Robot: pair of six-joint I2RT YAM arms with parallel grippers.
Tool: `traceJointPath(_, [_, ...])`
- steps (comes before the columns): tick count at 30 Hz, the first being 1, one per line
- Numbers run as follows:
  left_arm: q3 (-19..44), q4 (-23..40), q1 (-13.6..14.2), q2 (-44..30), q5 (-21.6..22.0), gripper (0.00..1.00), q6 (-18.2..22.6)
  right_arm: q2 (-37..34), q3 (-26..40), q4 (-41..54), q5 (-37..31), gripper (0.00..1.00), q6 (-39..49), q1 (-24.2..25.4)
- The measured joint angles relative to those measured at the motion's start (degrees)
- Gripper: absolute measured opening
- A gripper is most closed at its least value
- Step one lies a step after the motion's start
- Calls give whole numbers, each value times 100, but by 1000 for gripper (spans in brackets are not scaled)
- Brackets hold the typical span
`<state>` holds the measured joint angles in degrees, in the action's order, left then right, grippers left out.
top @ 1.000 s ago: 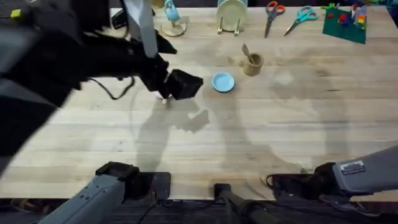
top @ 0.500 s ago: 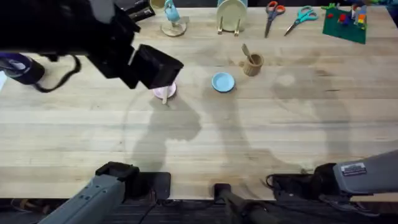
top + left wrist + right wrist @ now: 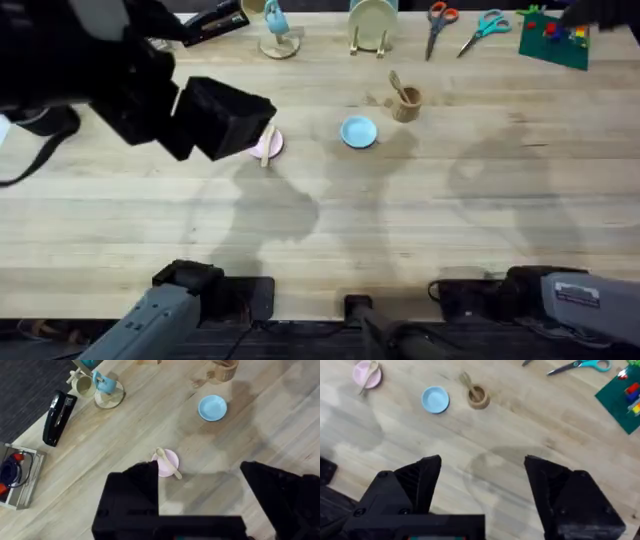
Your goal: Pick up a utensil and set it on the pink plate, then put the other utensil in the container.
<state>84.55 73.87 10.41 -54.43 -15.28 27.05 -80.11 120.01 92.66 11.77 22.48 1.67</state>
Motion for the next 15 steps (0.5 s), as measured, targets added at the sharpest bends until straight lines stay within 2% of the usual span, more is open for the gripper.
traceJointPath(7, [4, 54, 0, 201, 10, 993, -198, 796, -728, 0, -2, 996, -22, 0])
traceJointPath(15, [26, 56, 0, 231, 8, 993, -231, 1642, -1611, 0, -2, 995, -22, 0])
